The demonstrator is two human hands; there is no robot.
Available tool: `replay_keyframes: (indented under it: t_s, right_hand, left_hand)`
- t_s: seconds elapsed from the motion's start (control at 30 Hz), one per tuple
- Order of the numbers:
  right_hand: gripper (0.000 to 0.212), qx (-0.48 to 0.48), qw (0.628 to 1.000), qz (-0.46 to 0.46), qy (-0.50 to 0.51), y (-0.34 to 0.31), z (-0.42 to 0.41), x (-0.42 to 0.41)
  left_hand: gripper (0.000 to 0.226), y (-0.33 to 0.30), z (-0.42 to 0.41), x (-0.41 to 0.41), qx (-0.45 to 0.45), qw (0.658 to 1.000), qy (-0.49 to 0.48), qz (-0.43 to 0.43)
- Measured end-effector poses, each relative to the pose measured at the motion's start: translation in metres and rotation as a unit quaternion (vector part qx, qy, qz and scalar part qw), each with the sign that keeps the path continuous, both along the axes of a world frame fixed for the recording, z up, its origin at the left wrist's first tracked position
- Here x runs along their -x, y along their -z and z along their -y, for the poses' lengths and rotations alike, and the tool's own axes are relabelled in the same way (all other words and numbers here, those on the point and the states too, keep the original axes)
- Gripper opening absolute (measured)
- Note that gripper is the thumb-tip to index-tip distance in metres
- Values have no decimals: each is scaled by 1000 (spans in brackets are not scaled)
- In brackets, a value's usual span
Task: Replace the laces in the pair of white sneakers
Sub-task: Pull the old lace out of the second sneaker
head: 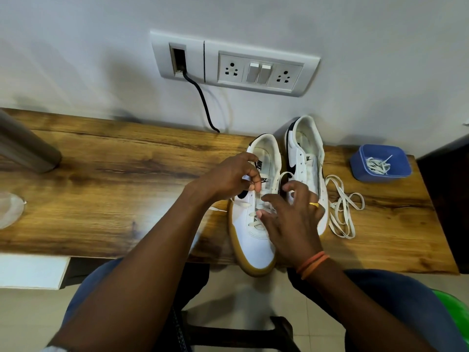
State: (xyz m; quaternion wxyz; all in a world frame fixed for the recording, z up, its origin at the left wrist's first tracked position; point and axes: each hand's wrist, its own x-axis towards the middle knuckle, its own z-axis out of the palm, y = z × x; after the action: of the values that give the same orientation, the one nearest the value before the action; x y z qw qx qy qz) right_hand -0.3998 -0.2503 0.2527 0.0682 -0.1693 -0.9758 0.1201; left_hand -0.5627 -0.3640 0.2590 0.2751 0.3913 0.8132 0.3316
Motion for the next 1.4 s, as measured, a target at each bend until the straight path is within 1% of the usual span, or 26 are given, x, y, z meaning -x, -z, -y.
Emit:
replay_keyframes:
  t_s: [0.1,0.17,0.23,0.4,0.43,0.5,0.6,0.7,0.77,0.83,0.93,1.03,1.1,1.17,1.2,1.23,1.3,1.37,1.4]
  right_hand:
    - [16,-11,1000,7,4,10,9,11]
    - [20,-12,1000,-6,18,14,9,11]
    - [18,-16,999,-23,23,12,6,6]
    - [3,12,997,-33,73,-5,-13,-13]
    - [4,19,996,-30,77,-8,-17,-17]
    - [14,24,997,-36,69,-13,-19,-20]
    - [16,3,998,-58,21,-11,-9,-12]
    - [13,-27,999,-18,-14,3,2,5]
    - [15,-25,1000,6,-7,12,7,12]
    - [20,-9,1000,-5,8,14,10,10]
    - [19,-11,999,-33,27,6,4,-2]
    - [15,2,997,-19,77,-7,-15,-15]
    - [13,14,996,-13,88,-12,-24,-20]
    - [6,22,997,-29,65,-15,-23,-19]
    - [7,19,998,-36,48,-14,-19,-16]
    - [13,11,999,-37,29,-12,-14,-11]
    - [20,-7,1000,-22,-7,-3,-3,0]
    - [16,-15,1000,10,-14,7,5,10]
    - [13,-7,1000,11,-6,11,6,13]
  left_hand:
    - [30,1,1,0,-2,1000,-2,8]
    - [30,1,1,1,-2,1000,0,12]
    - [29,0,2,1,-2,1000,0,14]
    - [28,0,2,2,4,1000,-1,17]
    - [27,0,2,1,5,1000,0,21]
    - [24,-1,2,1,8,1000,0,22]
    - [25,-3,1,0,9,1000,2,19]
    - [24,-3,1,-1,9,1000,0,16]
    - [23,-3,1,-1,9,1000,-1,9]
    - [24,-4,1,-1,7,1000,3,0]
    - [24,-3,3,0,1,1000,5,1]
    - [24,-4,5,1,0,1000,3,8]
    - [24,-4,5,0,-1,1000,2,8]
    - [24,-3,4,0,1,1000,1,6]
    - [24,-4,4,0,2,1000,2,5]
    - [25,-4,3,0,2,1000,2,4]
    - [25,-4,3,0,2,1000,4,5]
    - [24,-4,3,0,1,1000,6,10]
    - [23,-4,2,1,2,1000,7,10]
